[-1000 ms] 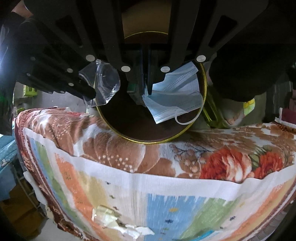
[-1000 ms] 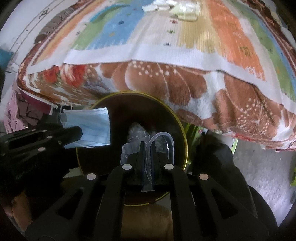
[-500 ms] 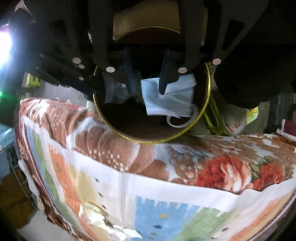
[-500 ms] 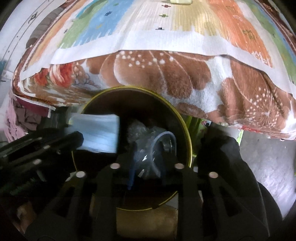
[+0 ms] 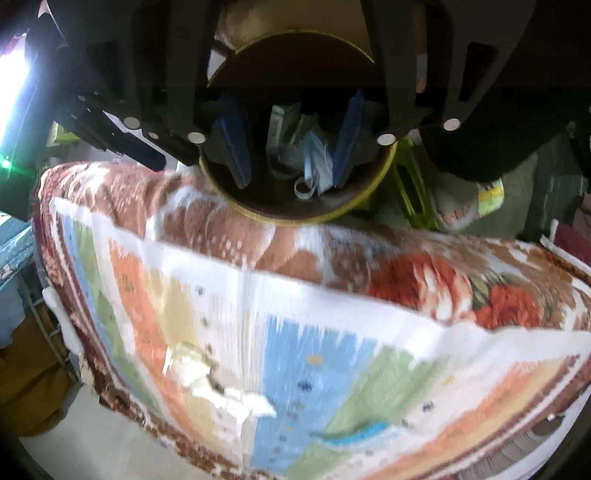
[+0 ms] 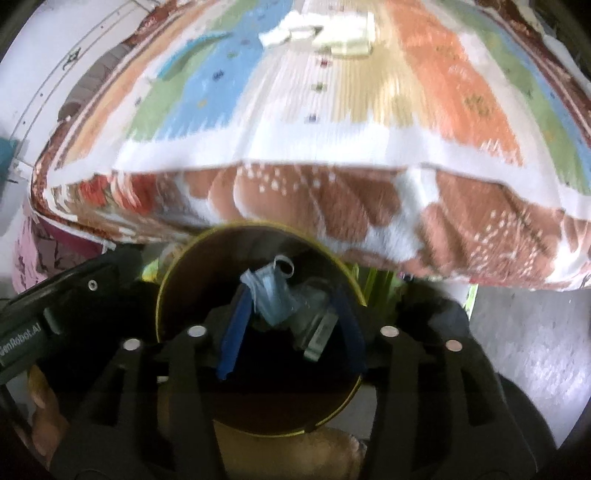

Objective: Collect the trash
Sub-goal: 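Move both open tools back over the white tissues on the bed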

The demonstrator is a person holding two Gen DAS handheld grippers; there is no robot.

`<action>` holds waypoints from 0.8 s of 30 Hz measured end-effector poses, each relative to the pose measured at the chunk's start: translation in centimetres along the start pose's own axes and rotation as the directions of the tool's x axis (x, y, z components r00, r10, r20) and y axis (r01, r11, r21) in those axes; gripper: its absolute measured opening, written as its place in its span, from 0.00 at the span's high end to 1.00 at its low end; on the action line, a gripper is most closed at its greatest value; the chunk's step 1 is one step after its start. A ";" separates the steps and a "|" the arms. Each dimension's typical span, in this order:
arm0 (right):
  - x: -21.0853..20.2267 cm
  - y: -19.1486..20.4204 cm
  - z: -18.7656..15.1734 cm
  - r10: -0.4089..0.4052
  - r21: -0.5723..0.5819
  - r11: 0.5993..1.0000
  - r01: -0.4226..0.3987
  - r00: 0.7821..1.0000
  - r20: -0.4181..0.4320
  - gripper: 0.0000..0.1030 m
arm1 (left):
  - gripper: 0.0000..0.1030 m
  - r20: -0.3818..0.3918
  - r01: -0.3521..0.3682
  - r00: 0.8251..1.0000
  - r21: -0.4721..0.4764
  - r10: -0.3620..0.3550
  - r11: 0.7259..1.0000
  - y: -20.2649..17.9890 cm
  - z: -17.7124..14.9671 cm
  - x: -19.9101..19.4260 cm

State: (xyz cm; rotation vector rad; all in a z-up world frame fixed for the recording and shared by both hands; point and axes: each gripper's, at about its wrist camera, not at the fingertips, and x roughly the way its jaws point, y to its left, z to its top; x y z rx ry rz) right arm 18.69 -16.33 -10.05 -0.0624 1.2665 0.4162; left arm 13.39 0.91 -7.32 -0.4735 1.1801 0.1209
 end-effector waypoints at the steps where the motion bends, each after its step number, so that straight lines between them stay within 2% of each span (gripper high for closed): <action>1: -0.5 -0.1 0.3 -0.004 0.002 1.000 0.004 1.000 0.023 0.51 | 0.47 0.021 0.001 1.000 0.001 -0.001 1.000 0.0 0.4 -0.5; 4: -1.6 -0.2 1.1 -0.017 -0.009 1.000 0.018 0.998 0.067 0.46 | 0.37 0.054 0.017 0.998 0.007 -0.017 1.000 -0.1 1.7 -1.5; 12: -3.6 -0.1 3.4 -0.050 -0.036 0.998 0.057 0.984 0.171 0.34 | 0.32 0.098 0.054 0.994 -0.065 -0.047 0.996 1.4 5.9 -2.6; 13: -3.8 -0.1 3.7 -0.052 -0.040 0.997 0.060 0.982 0.184 0.32 | 0.29 0.102 0.059 0.993 -0.067 -0.052 0.996 1.5 6.1 -2.7; 17: -4.2 0.2 4.6 -0.048 -0.061 0.996 0.063 0.975 0.216 0.29 | 0.29 0.087 0.114 0.990 -0.074 -0.107 0.991 1.4 7.8 -2.3; 20: -4.4 0.6 5.0 -0.050 -0.076 0.995 0.070 0.971 0.236 0.26 | 0.26 0.089 0.117 0.990 -0.054 -0.112 0.992 0.7 8.6 -2.0; 24: -4.8 1.1 5.9 -0.067 -0.106 0.989 0.101 0.956 0.286 0.21 | 0.19 0.136 0.116 0.985 -0.050 -0.109 0.992 0.6 10.0 -2.2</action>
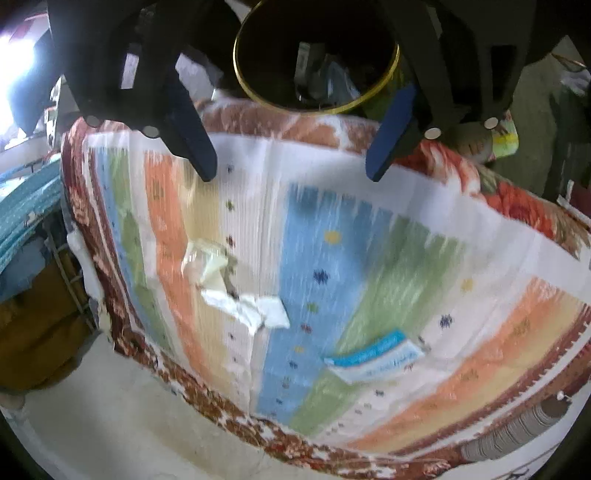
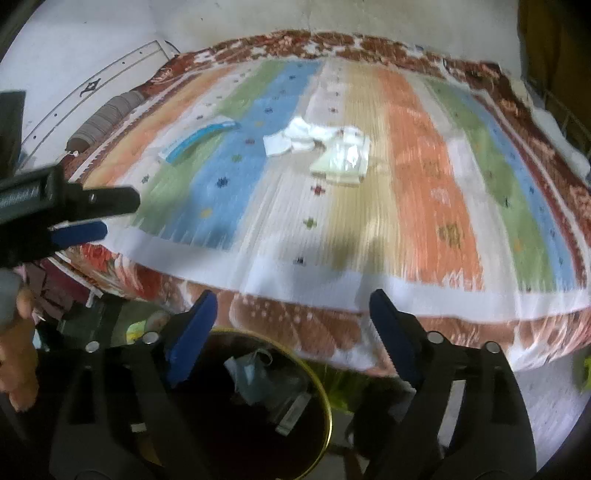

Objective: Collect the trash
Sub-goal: 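Move both open tools back over the white tissues on the bed, then grasp the white paper napkin with the left tool while the right tool grasps the crumpled tissue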

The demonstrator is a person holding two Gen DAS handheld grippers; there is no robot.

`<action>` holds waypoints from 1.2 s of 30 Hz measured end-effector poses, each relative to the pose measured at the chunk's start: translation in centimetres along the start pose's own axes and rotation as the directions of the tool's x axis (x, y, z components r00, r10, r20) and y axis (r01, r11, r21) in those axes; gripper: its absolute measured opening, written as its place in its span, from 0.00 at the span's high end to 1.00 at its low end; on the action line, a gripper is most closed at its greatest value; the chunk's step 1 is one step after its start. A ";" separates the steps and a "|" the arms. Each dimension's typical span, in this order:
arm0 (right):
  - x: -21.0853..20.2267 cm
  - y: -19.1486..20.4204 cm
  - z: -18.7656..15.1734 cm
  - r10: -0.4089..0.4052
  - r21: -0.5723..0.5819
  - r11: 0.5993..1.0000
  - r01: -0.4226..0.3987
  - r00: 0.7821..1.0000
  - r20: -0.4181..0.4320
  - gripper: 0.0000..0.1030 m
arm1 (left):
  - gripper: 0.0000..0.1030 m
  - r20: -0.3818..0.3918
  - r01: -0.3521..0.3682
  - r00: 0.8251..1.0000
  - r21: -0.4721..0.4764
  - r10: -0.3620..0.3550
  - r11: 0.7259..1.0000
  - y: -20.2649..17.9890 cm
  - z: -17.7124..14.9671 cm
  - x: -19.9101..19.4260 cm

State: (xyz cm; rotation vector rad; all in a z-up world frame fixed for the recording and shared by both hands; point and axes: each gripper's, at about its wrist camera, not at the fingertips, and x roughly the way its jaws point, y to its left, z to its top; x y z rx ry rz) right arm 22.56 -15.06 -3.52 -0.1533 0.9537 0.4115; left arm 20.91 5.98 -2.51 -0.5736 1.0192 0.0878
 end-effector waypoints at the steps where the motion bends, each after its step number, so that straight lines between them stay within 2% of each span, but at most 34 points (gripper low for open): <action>1: -0.1 0.0 0.2 -0.001 -0.001 1.000 0.001 1.000 0.011 0.19 | 0.19 0.007 0.010 1.000 -0.007 -0.010 1.000 0.1 0.4 0.0; 4: -0.1 -0.3 1.0 -0.004 0.003 1.000 0.004 0.999 0.039 0.14 | 0.17 0.030 0.034 0.999 -0.021 -0.034 0.999 0.5 1.4 0.1; 9: 0.5 -1.0 2.1 -0.013 0.018 1.000 0.012 0.998 0.058 0.14 | 0.14 0.060 0.053 0.997 -0.041 -0.051 0.998 1.1 2.9 1.0; 13: 0.9 -0.9 2.7 -0.018 -0.011 1.000 0.019 0.996 0.083 0.09 | 0.09 0.046 0.091 0.995 -0.071 -0.088 0.993 1.5 4.0 2.5; 18: 1.7 -1.9 3.8 -0.011 0.023 1.000 0.009 0.995 0.099 0.09 | 0.06 0.016 0.095 0.995 -0.109 -0.093 0.990 2.1 4.8 4.4; 26: 3.8 -3.2 5.5 -0.044 0.017 0.999 0.042 0.990 0.133 0.09 | 0.06 0.029 0.154 0.988 -0.049 -0.153 0.987 1.9 6.4 6.3; 32: 5.2 -3.9 6.7 -0.061 0.002 0.998 0.062 0.983 0.173 0.09 | 0.06 0.049 0.152 0.987 -0.011 -0.151 0.988 1.5 7.5 7.5; 36: 6.3 -4.3 7.5 -0.065 0.003 0.998 0.065 0.984 0.169 0.09 | 0.06 0.000 0.171 0.985 -0.039 -0.171 0.985 1.9 8.6 9.5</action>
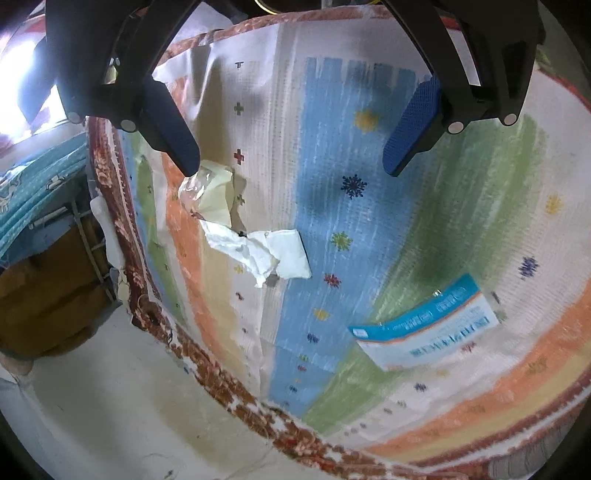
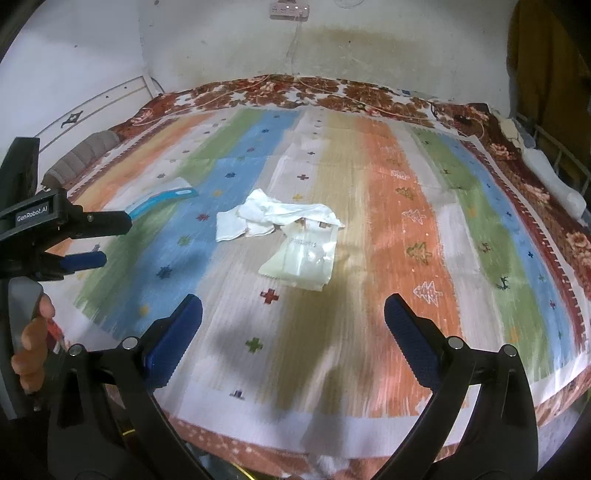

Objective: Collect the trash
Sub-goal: 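Grasp the white paper napkin with the left tool while the right tool grasps the crumpled tissue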

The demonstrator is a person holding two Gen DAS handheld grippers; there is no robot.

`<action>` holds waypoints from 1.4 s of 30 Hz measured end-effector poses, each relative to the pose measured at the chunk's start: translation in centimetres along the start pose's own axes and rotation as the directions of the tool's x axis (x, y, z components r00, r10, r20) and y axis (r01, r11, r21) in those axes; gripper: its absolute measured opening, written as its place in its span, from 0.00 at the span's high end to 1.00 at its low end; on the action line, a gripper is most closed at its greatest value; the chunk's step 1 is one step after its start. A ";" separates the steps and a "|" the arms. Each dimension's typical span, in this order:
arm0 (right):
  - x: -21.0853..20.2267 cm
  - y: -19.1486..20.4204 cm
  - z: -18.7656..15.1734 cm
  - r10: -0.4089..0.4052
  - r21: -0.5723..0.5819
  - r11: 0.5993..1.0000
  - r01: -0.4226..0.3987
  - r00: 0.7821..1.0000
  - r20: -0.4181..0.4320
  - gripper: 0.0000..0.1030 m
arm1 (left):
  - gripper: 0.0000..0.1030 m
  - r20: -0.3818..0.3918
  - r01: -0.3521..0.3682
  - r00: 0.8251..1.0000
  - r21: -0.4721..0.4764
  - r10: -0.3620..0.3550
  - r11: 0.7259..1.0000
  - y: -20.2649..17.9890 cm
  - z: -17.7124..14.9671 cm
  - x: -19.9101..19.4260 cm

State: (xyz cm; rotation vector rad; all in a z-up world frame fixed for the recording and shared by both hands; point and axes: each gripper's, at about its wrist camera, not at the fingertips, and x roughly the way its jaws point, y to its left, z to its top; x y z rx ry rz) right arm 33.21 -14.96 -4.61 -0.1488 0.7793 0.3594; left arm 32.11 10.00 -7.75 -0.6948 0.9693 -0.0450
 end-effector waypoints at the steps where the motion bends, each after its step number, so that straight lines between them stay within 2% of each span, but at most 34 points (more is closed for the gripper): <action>1: 0.4 0.0 0.2 -0.005 -0.006 1.000 0.005 1.000 -0.003 0.09 | 0.06 -0.008 -0.003 1.000 0.004 0.003 1.000 0.1 0.2 0.4; 5: 1.8 0.5 1.2 -0.018 -0.044 0.999 0.018 1.000 -0.001 0.09 | 0.06 -0.014 -0.036 0.999 0.023 0.036 0.999 0.2 1.1 2.0; 10: 3.8 0.9 2.4 -0.029 -0.079 0.997 0.028 0.999 -0.013 0.09 | 0.08 -0.008 -0.006 1.000 -0.008 0.006 1.000 0.5 2.7 3.5; 18: 7.5 2.5 4.4 -0.074 -0.200 0.977 0.069 0.997 -0.017 0.09 | 0.23 -0.031 0.027 0.999 -0.005 -0.027 1.000 0.8 4.2 6.3; 25: 11.0 4.6 6.2 -0.128 -0.310 0.947 0.088 0.986 -0.110 0.09 | 0.33 -0.038 0.053 0.998 -0.027 -0.054 0.998 1.5 5.4 8.0; 27: 12.1 5.2 6.4 -0.152 -0.345 0.934 0.099 0.979 -0.132 0.09 | 0.38 -0.025 0.041 0.999 -0.034 -0.042 0.999 2.0 5.5 8.0; 29: 13.1 5.8 6.7 -0.179 -0.384 0.916 0.115 0.975 -0.135 0.10 | 0.38 -0.014 0.032 0.999 -0.048 -0.033 0.998 2.5 5.6 8.0; 32: 14.4 6.2 7.2 -0.205 -0.406 0.905 0.128 0.967 -0.151 0.15 | 0.38 -0.048 0.065 0.997 -0.066 -0.068 0.996 3.2 5.6 8.7; 36: 15.7 6.8 7.8 -0.241 -0.441 0.885 0.147 0.956 -0.165 0.15 | 0.38 -0.051 0.075 0.996 -0.043 -0.077 0.996 3.4 6.0 9.1; 38: 16.7 6.5 8.1 -0.272 -0.446 0.880 0.164 0.943 -0.190 0.23 | 0.38 -0.050 0.081 0.995 -0.050 -0.083 0.995 3.6 6.1 9.3; 42: 17.8 6.1 8.5 -0.288 -0.450 0.877 0.166 0.933 -0.216 0.31 | 0.38 -0.042 0.086 0.995 -0.040 -0.087 0.996 3.7 6.1 9.6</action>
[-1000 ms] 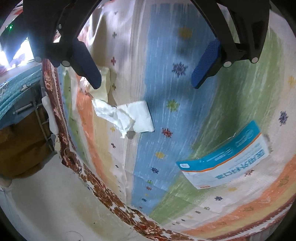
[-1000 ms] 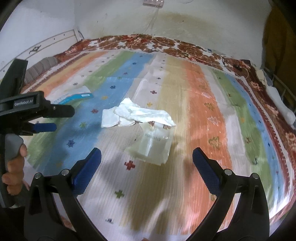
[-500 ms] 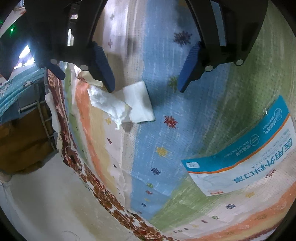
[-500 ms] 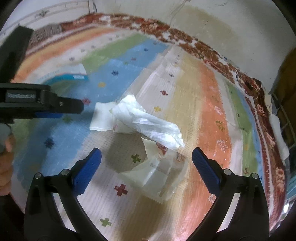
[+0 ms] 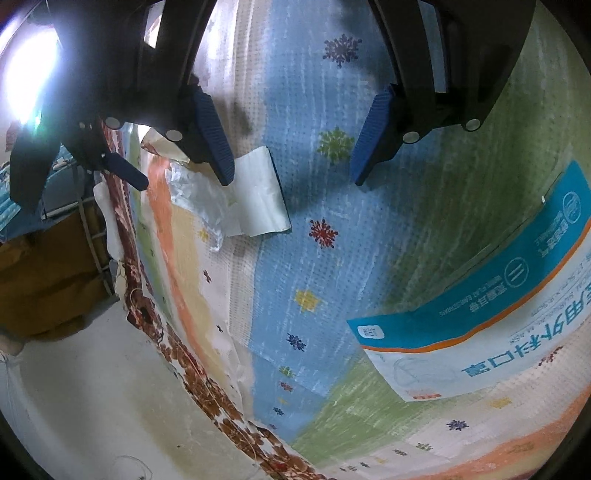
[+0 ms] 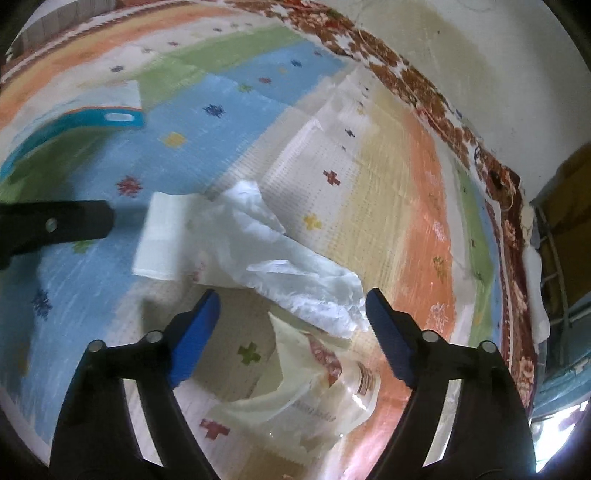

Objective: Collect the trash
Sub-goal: 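Grasp the white paper napkin with the left tool while the right tool grasps the crumpled tissue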

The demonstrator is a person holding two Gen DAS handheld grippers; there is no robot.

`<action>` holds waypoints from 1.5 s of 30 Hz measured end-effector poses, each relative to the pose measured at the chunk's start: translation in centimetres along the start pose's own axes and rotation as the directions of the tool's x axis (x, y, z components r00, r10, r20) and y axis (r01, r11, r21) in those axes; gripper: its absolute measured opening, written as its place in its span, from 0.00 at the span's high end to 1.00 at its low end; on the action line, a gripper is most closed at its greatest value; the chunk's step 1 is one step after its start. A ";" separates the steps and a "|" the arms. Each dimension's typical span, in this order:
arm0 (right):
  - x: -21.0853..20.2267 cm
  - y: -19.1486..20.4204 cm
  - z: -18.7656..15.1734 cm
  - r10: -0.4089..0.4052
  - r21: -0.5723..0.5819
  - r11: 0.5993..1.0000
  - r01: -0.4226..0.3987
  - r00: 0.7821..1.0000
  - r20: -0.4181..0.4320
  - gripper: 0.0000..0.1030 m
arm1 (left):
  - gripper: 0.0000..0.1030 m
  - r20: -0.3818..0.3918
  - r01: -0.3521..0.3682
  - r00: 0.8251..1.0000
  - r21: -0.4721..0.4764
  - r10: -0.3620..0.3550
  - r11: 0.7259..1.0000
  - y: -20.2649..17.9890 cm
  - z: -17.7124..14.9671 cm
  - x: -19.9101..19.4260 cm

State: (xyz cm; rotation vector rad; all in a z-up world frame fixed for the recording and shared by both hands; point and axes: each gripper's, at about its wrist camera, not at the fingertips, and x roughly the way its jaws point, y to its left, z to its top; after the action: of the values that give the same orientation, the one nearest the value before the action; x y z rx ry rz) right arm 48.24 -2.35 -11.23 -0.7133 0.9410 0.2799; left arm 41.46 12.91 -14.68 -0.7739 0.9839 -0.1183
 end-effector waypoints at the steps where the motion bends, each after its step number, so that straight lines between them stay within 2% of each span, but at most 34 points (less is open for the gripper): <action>1: 0.1 0.2 0.1 -0.006 -0.021 1.000 0.006 1.000 0.004 0.33 | 0.38 0.001 -0.001 1.000 0.008 0.001 1.000 -0.1 0.0 0.1; 3: 0.4 0.4 0.3 -0.015 -0.049 0.999 0.016 1.000 0.009 0.36 | 0.38 -0.004 -0.003 1.000 0.024 0.003 1.000 -0.1 0.0 0.3; 6: 1.2 0.6 0.4 -0.001 -0.064 0.998 0.001 1.000 -0.010 0.47 | 0.37 -0.001 0.011 1.000 0.021 -0.011 1.000 0.1 0.2 0.5; 8: 1.3 0.6 0.6 0.018 -0.060 0.998 -0.018 1.000 -0.004 0.60 | 0.37 0.007 0.013 1.000 0.017 -0.014 1.000 0.2 0.3 0.6; 10: 1.3 0.2 0.7 0.027 -0.034 0.999 -0.026 1.000 0.010 0.66 | 0.37 0.014 0.003 1.000 0.026 -0.003 1.000 -0.2 0.4 0.9; 13: 1.4 -0.9 1.0 0.047 0.022 0.999 -0.047 0.999 0.014 0.83 | 0.36 0.018 -0.007 1.000 0.045 0.006 0.999 -1.0 0.4 1.5; 14: 1.5 -1.3 1.0 0.054 0.045 0.997 -0.055 0.998 0.015 0.86 | 0.36 0.018 -0.017 1.000 0.056 0.016 0.998 -1.3 0.4 1.7; 17: 1.7 -2.6 0.8 0.082 0.111 0.990 -0.084 0.996 0.021 0.93 | 0.36 0.026 -0.108 0.994 0.130 0.106 0.986 -2.6 0.0 2.7; 21: 1.6 -4.4 0.1 0.112 0.210 0.971 -0.118 0.993 0.041 0.96 | 0.36 0.062 -0.246 0.969 0.237 0.238 0.940 -4.6 -0.8 3.8; 23: 1.1 -4.9 -0.1 0.107 0.232 0.965 -0.119 0.992 0.062 0.97 | 0.36 0.082 -0.289 0.957 0.287 0.277 0.913 -5.4 -1.3 4.3; 25: 0.2 -5.6 -0.1 0.099 0.244 0.962 -0.122 0.990 0.103 0.98 | 0.52 0.112 -0.346 0.938 0.338 0.328 0.875 -5.8 -1.8 4.5; 27: -0.8 -6.3 -0.1 0.096 0.258 0.957 -0.130 0.985 0.143 0.98 | 0.56 0.138 -0.377 0.926 0.381 0.352 0.844 -5.8 -2.1 4.7; 29: -1.5 -7.0 -0.3 0.092 0.279 0.950 -0.137 0.981 0.169 1.00 | 0.67 0.142 -0.381 0.925 0.378 0.353 0.844 -5.2 -1.8 4.4; 31: -2.3 -7.7 -0.7 0.115 0.322 0.931 -0.173 0.975 0.189 1.00 | 0.89 0.141 -0.381 0.924 0.364 0.354 0.850 -4.6 -1.3 4.1; 33: -2.3 -7.6 -0.8 0.132 0.315 0.931 -0.184 0.975 0.178 1.00 | 0.94 0.130 -0.356 0.935 0.344 0.331 0.869 -3.6 -0.8 3.6; 36: -1.7 -7.2 -0.7 0.116 0.287 0.946 -0.154 0.982 0.145 1.00 | 0.95 0.134 -0.336 0.942 0.337 0.308 0.879 -3.3 -1.0 3.3; 38: -0.8 -7.3 -0.6 0.139 0.298 0.940 -0.168 0.983 0.117 1.00 | 0.95 0.133 -0.331 0.944 0.337 0.303 0.881 -3.3 -1.2 3.4; 42: 1.2 -7.4 0.0 0.170 0.320 0.930 -0.183 0.983 0.070 1.00 | 0.95 0.121 -0.280 0.959 0.309 0.255 0.909 -2.5 -0.9 3.2; 44: 2.0 -7.6 0.2 0.182 0.347 0.919 -0.190 0.982 0.056 0.90 | 0.94 0.117 -0.259 0.965 0.299 0.234 0.918 -2.2 -0.9 3.1; 45: 2.5 -7.9 0.3 0.193 0.374 0.906 -0.198 0.980 0.051 0.79 | 0.94 0.115 -0.252 0.967 0.298 0.228 0.921 -2.1 -1.0 3.0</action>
State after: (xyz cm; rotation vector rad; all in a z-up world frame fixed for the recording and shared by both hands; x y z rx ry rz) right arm 53.92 -8.16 -9.69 -0.2614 1.0204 0.2688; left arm 42.92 9.59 -15.77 -0.3616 0.9496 -0.0275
